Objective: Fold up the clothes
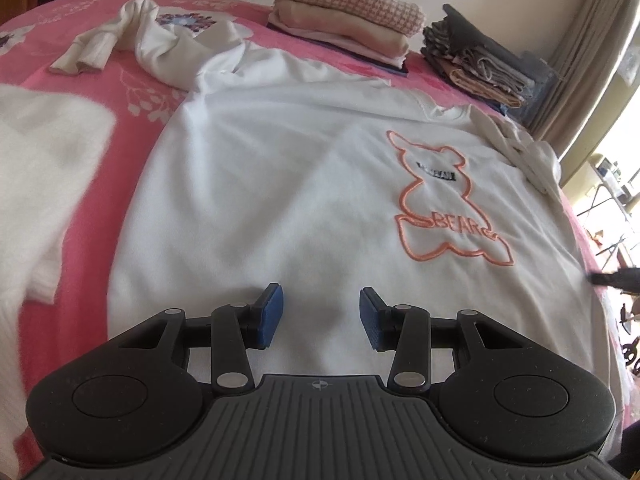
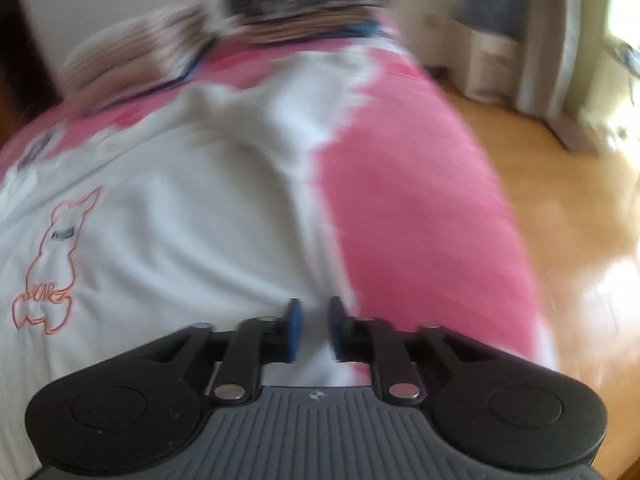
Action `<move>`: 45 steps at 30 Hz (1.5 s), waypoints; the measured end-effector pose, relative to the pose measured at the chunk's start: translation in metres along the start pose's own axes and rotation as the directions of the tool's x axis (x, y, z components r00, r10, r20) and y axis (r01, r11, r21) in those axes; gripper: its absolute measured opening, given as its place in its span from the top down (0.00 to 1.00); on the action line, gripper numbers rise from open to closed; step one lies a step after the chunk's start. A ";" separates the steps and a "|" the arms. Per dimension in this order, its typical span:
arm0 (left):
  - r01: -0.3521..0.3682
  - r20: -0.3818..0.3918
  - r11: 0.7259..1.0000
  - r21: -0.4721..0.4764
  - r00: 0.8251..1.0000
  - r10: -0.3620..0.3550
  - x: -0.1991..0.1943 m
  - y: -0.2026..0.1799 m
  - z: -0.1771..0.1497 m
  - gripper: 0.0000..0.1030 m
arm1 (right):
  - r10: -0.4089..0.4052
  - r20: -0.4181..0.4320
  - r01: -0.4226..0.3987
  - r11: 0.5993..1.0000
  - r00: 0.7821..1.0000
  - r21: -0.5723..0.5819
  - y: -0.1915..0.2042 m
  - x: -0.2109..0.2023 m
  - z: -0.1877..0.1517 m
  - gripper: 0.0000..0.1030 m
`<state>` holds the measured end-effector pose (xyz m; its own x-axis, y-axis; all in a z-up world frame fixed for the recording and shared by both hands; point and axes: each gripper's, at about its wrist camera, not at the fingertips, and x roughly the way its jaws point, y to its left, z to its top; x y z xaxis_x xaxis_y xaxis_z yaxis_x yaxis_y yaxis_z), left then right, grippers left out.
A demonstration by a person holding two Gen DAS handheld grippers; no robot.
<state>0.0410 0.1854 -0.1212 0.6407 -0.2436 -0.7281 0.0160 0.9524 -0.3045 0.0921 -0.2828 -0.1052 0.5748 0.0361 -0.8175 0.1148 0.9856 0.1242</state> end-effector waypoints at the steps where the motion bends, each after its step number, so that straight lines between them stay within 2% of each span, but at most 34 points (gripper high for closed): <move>1: 0.008 0.005 1.000 0.017 1.000 -0.008 0.000 -0.003 0.000 0.59 | -0.033 -0.010 0.033 0.999 0.999 0.016 -0.010 -0.008 -0.005 0.86; 3: 0.046 0.015 0.995 0.091 0.999 -0.048 -0.004 -0.017 -0.004 0.59 | -0.028 -0.018 0.028 1.000 0.999 0.008 -0.018 -0.026 -0.013 0.86; 4: 0.068 0.018 0.989 0.135 0.997 -0.071 -0.006 -0.024 -0.007 0.59 | 0.006 -0.022 -0.006 1.000 1.000 -0.014 -0.013 -0.034 -0.015 0.86; 6: 0.117 0.004 0.969 0.217 0.993 -0.121 -0.009 -0.040 -0.012 0.59 | 0.105 -0.054 -0.112 0.984 0.993 -0.140 0.008 -0.047 -0.026 0.86; 8: 0.158 -0.030 0.947 0.280 0.987 -0.156 -0.010 -0.053 -0.017 0.59 | 0.186 -0.114 -0.212 0.932 0.976 -0.294 0.031 -0.058 -0.040 0.86; 9: 0.163 -0.050 0.940 0.301 0.987 -0.155 -0.008 -0.058 -0.020 0.59 | 0.186 -0.156 -0.232 0.899 0.970 -0.371 0.038 -0.060 -0.049 0.86; 11: 0.144 -0.085 0.935 0.323 0.989 -0.123 -0.005 -0.063 -0.023 0.59 | 0.129 -0.230 -0.225 0.859 0.965 -0.460 0.034 -0.056 -0.066 0.86; 12: 0.132 -0.098 0.938 0.321 0.990 -0.106 -0.003 -0.063 -0.024 0.59 | 0.098 -0.250 -0.210 0.855 0.963 -0.474 0.023 -0.056 -0.072 0.86; 15: 0.112 -0.108 0.951 0.288 0.991 -0.083 -0.001 -0.057 -0.022 0.59 | 0.072 -0.257 -0.167 0.913 0.964 -0.373 -0.017 -0.073 -0.070 0.85; 16: 0.105 -0.108 0.955 0.278 0.991 -0.077 0.000 -0.055 -0.021 0.59 | 0.075 -0.247 -0.164 0.917 0.966 -0.363 -0.021 -0.081 -0.070 0.84; 18: 0.091 -0.112 0.959 0.268 0.992 -0.063 0.002 -0.054 -0.020 0.59 | 0.128 -0.228 -0.205 0.913 0.965 -0.353 -0.020 -0.098 -0.071 0.84; 21: 0.087 -0.122 0.958 0.272 0.991 -0.055 0.003 -0.055 -0.022 0.59 | 0.188 -0.256 -0.269 0.904 0.948 -0.333 -0.011 -0.103 -0.074 0.81; 22: 0.085 -0.125 0.958 0.274 0.991 -0.052 0.003 -0.056 -0.022 0.59 | 0.195 -0.265 -0.278 0.903 0.944 -0.327 -0.008 -0.103 -0.076 0.76; 24: 0.087 -0.128 0.960 0.266 0.990 -0.055 0.004 -0.055 -0.022 0.59 | 0.185 -0.270 -0.270 0.906 0.945 -0.325 -0.003 -0.100 -0.080 0.76; 27: 0.091 -0.130 0.963 0.255 0.990 -0.059 0.006 -0.053 -0.020 0.59 | 0.232 -0.239 -0.311 0.868 0.943 -0.387 0.006 -0.109 -0.088 0.76; 29: 0.090 -0.132 0.962 0.256 0.990 -0.058 0.007 -0.054 -0.020 0.59 | 0.287 -0.246 -0.369 0.823 0.926 -0.432 0.015 -0.110 -0.091 0.76; 30: 0.090 -0.132 0.962 0.257 0.990 -0.057 0.007 -0.054 -0.020 0.59 | 0.277 -0.278 -0.381 0.801 0.920 -0.462 0.018 -0.104 -0.094 0.76; 34: 0.096 -0.130 0.962 0.255 0.989 -0.064 0.006 -0.053 -0.020 0.59 | 0.130 -0.420 -0.382 0.704 0.898 -0.599 0.020 -0.079 -0.114 0.79; 36: 0.100 -0.130 0.963 0.249 0.989 -0.069 0.006 -0.051 -0.020 0.59 | 0.116 -0.462 -0.398 0.712 0.879 -0.578 0.002 -0.086 -0.111 0.78; 38: 0.103 -0.129 0.963 0.248 0.989 -0.072 0.007 -0.051 -0.019 0.58 | 0.035 -0.489 -0.359 0.724 0.871 -0.588 -0.008 -0.091 -0.109 0.79; 40: 0.104 -0.130 0.961 0.255 0.989 -0.073 0.009 -0.053 -0.020 0.57 | 0.001 -0.470 -0.329 0.716 0.883 -0.615 -0.009 -0.100 -0.104 0.78; 41: 0.105 -0.130 0.960 0.258 0.989 -0.073 0.009 -0.053 -0.020 0.56 | 0.026 -0.455 -0.337 0.711 0.890 -0.618 -0.004 -0.105 -0.101 0.78; 43: 0.105 -0.131 0.960 0.260 0.989 -0.073 0.009 -0.054 -0.020 0.56 | 0.139 -0.427 -0.394 0.699 0.893 -0.597 0.014 -0.114 -0.092 0.78; 45: 0.106 -0.132 0.961 0.257 0.989 -0.073 0.009 -0.053 -0.020 0.56 | 0.233 -0.411 -0.451 0.671 0.881 -0.588 0.034 -0.118 -0.088 0.78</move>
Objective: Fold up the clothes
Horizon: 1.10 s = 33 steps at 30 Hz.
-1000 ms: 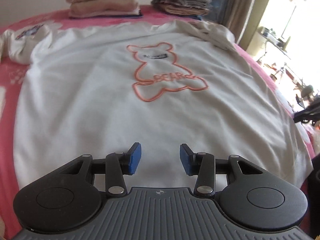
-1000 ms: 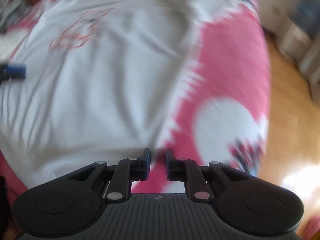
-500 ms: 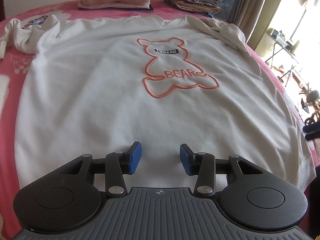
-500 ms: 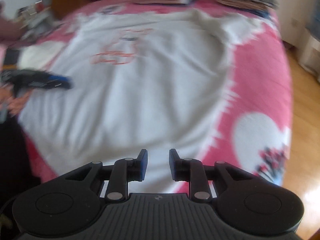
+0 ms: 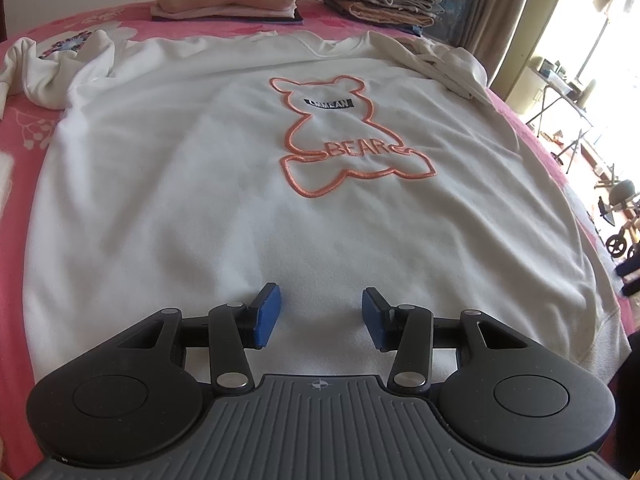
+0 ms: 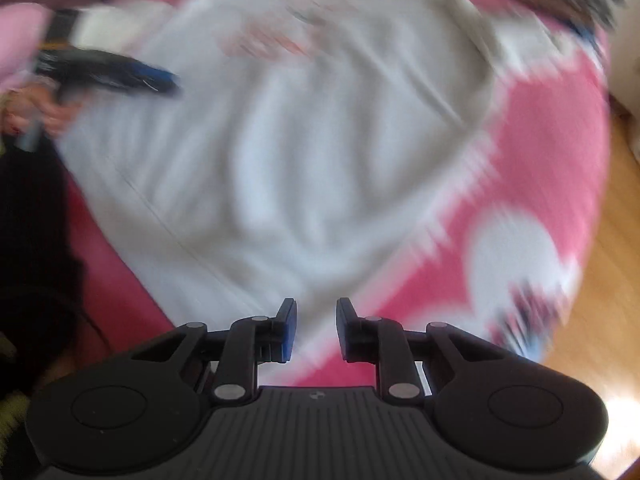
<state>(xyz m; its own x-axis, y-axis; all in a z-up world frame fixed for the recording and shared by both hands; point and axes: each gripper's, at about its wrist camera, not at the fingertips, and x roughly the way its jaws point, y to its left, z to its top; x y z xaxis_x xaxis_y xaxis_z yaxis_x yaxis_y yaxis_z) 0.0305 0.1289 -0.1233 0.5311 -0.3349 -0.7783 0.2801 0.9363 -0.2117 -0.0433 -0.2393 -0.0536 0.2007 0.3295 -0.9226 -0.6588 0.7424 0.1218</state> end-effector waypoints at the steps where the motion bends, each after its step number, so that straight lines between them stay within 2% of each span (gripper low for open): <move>1: 0.000 0.000 1.000 -0.002 1.000 0.000 0.000 0.000 0.000 0.56 | 0.022 -0.010 -0.023 0.999 1.000 -0.030 0.007 0.011 0.006 0.78; 5: -0.002 0.003 1.000 -0.014 1.000 0.002 -0.003 0.002 -0.001 0.56 | 0.037 -0.125 -0.049 0.994 0.992 -0.096 0.020 0.053 0.009 0.78; 7: -0.001 0.005 1.000 -0.022 1.000 0.001 -0.003 0.004 0.000 0.56 | 0.063 -0.166 -0.073 0.996 0.984 -0.059 0.012 0.049 0.003 0.78; 10: 0.000 0.006 1.000 -0.025 1.000 0.000 -0.002 0.005 0.000 0.56 | 0.051 -0.237 -0.064 0.997 0.970 -0.046 0.003 0.044 -0.009 0.78; 16: 0.004 0.004 1.000 -0.019 1.000 -0.004 -0.003 0.006 0.000 0.56 | 0.032 -0.293 -0.043 0.999 0.956 -0.029 -0.001 0.041 -0.022 0.79; 20: -0.002 0.001 1.000 -0.012 1.000 0.002 -0.003 0.004 0.000 0.56 | -0.022 -0.322 0.008 0.999 0.947 -0.046 0.003 0.035 -0.022 0.79; 21: -0.003 0.000 1.000 -0.008 1.000 0.003 -0.003 0.003 -0.001 0.56 | -0.043 -0.327 0.023 0.998 0.944 -0.064 0.006 0.032 -0.018 0.79; 24: -0.003 -0.001 1.000 -0.010 1.000 0.003 -0.004 0.004 -0.001 0.56 | -0.084 -0.281 0.058 0.994 0.956 -0.097 0.013 0.015 -0.003 0.79; 26: -0.003 -0.001 1.000 -0.015 1.000 0.003 -0.004 0.004 -0.001 0.56 | -0.082 -0.218 0.064 0.994 0.973 -0.090 0.018 0.005 0.011 0.78; 29: -0.008 -0.003 1.000 -0.017 1.000 0.008 -0.005 0.004 -0.002 0.56 | -0.076 -0.164 0.056 0.991 0.984 -0.125 0.034 0.014 0.026 0.79; 31: -0.009 -0.004 1.000 -0.023 1.000 0.008 -0.006 0.005 -0.002 0.56 | -0.076 -0.159 0.054 0.989 0.984 -0.138 0.043 0.031 0.029 0.79; 33: -0.007 -0.003 0.999 -0.035 1.000 0.007 -0.007 0.008 -0.003 0.56 | -0.078 -0.207 0.045 0.986 0.975 -0.158 0.050 0.049 0.019 0.78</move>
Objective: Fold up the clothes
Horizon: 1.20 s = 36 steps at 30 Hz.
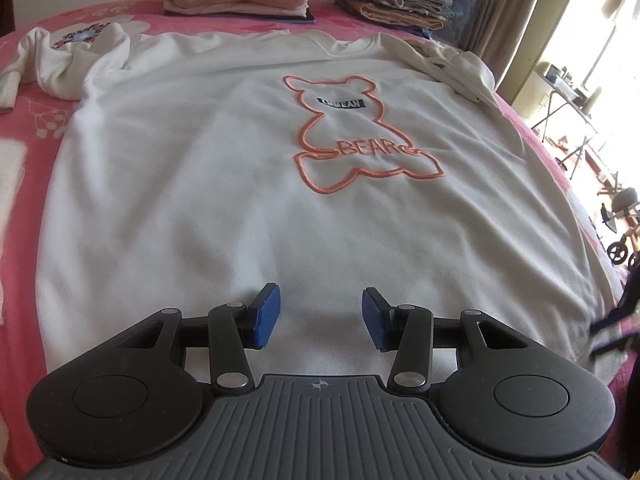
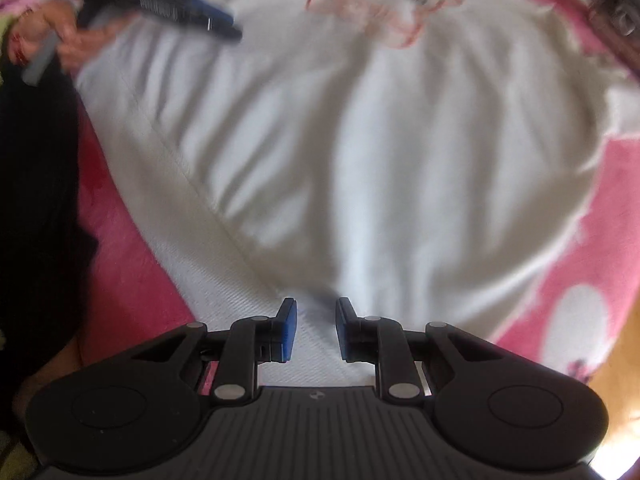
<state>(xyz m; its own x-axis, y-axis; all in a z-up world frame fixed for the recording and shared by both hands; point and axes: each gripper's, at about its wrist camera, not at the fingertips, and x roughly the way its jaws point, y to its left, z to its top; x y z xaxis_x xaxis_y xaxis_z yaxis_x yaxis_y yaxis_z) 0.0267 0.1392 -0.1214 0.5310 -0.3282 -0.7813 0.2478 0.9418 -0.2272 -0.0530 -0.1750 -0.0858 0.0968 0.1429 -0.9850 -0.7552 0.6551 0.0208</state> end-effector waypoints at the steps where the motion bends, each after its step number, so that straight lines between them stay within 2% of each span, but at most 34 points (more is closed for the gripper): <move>1: 0.002 0.003 1.000 -0.009 1.000 -0.001 -0.001 0.002 0.000 0.56 | -0.005 -0.014 0.004 1.000 1.000 -0.021 0.004 0.005 -0.004 0.78; 2: 0.002 0.006 1.000 -0.018 1.000 -0.002 -0.001 0.003 0.000 0.56 | -0.004 -0.020 0.003 1.000 1.000 -0.027 0.005 0.003 -0.007 0.77; 4: 0.000 0.009 1.000 -0.029 1.000 0.001 -0.002 0.004 0.001 0.56 | 0.031 -0.101 -0.033 0.999 0.994 -0.011 0.004 -0.001 -0.010 0.78; 6: -0.009 0.010 1.000 -0.028 1.000 0.009 -0.003 0.003 0.002 0.56 | 0.024 -0.139 -0.034 0.997 0.990 -0.066 0.010 -0.006 -0.011 0.78; 9: -0.020 0.012 0.999 -0.026 1.000 0.020 -0.006 0.002 0.000 0.56 | 0.004 -0.064 -0.009 0.996 0.998 -0.083 0.015 -0.024 0.003 0.78; 12: -0.043 0.021 0.998 -0.055 0.999 0.044 -0.011 0.007 -0.001 0.56 | 0.005 0.118 -0.009 1.000 0.993 0.027 0.012 -0.032 0.028 0.77; 14: -0.070 0.036 0.992 -0.102 0.997 0.074 -0.017 0.016 -0.003 0.56 | 0.000 0.171 -0.028 0.986 0.985 0.163 0.004 -0.021 0.034 0.77; 16: -0.115 0.034 0.978 -0.171 0.992 0.122 -0.024 0.032 -0.004 0.56 | -0.008 0.201 -0.056 0.948 0.980 0.313 -0.004 -0.005 0.036 0.77; 18: -0.189 0.001 0.943 -0.273 0.980 0.197 -0.032 0.057 -0.006 0.56 | -0.011 0.230 -0.095 0.891 0.973 0.445 -0.016 0.008 0.036 0.77; 19: -0.198 -0.012 0.922 -0.332 0.979 0.206 -0.036 0.071 -0.008 0.56 | 0.000 0.255 -0.129 0.863 0.967 0.488 -0.024 0.009 0.031 0.77; 21: -0.136 -0.003 0.882 -0.451 0.989 0.151 -0.048 0.098 -0.013 0.56 | 0.021 0.307 -0.197 0.807 0.951 0.557 -0.034 0.007 0.018 0.77; 22: -0.126 0.003 0.874 -0.469 0.989 0.145 -0.053 0.105 -0.014 0.56 | 0.024 0.324 -0.219 0.785 0.946 0.580 -0.040 0.005 0.012 0.77; 24: -0.127 0.034 0.886 -0.446 0.987 0.159 -0.063 0.104 -0.009 0.56 | 0.033 0.358 -0.262 0.745 0.933 0.614 -0.055 0.003 0.001 0.77; 26: -0.088 0.097 0.924 -0.371 0.986 0.133 -0.067 0.092 0.001 0.56 | 0.044 0.396 -0.309 0.704 0.917 0.640 -0.060 0.010 -0.008 0.77; 28: -0.069 0.109 0.956 -0.285 0.989 0.104 -0.055 0.076 0.018 0.56 | 0.047 0.425 -0.339 0.684 0.904 0.646 -0.060 0.015 -0.011 0.77; 30: -0.073 0.099 0.976 -0.206 0.991 0.095 -0.032 0.064 0.038 0.56 | 0.057 0.443 -0.361 0.677 0.895 0.642 -0.059 0.025 -0.009 0.77; 32: -0.118 0.092 0.983 -0.141 0.987 0.131 -0.005 0.062 0.052 0.56 | 0.072 0.458 -0.383 0.670 0.886 0.636 -0.055 0.029 -0.012 0.77; 33: -0.174 0.078 0.979 -0.105 0.980 0.183 0.009 0.065 0.056 0.56 | 0.080 0.464 -0.394 0.666 0.882 0.633 -0.052 0.031 -0.013 0.77; 34: -0.246 0.066 0.967 -0.069 0.966 0.250 0.019 0.071 0.058 0.57 | 0.089 0.472 -0.408 0.658 0.877 0.633 -0.051 0.033 -0.014 0.77; 36: -0.326 0.095 0.944 -0.049 0.939 0.329 0.024 0.090 0.064 0.56 | 0.109 0.488 -0.439 0.632 0.866 0.638 -0.053 0.039 -0.011 0.77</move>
<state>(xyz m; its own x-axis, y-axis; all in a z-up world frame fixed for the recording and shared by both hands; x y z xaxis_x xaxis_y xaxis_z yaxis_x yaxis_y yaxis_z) 0.1136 0.2112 -0.1226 0.6574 -0.0049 -0.7535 0.0212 0.9997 0.0120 -0.0167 -0.2123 -0.1268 0.3181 0.5573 -0.7670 -0.1067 0.8249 0.5551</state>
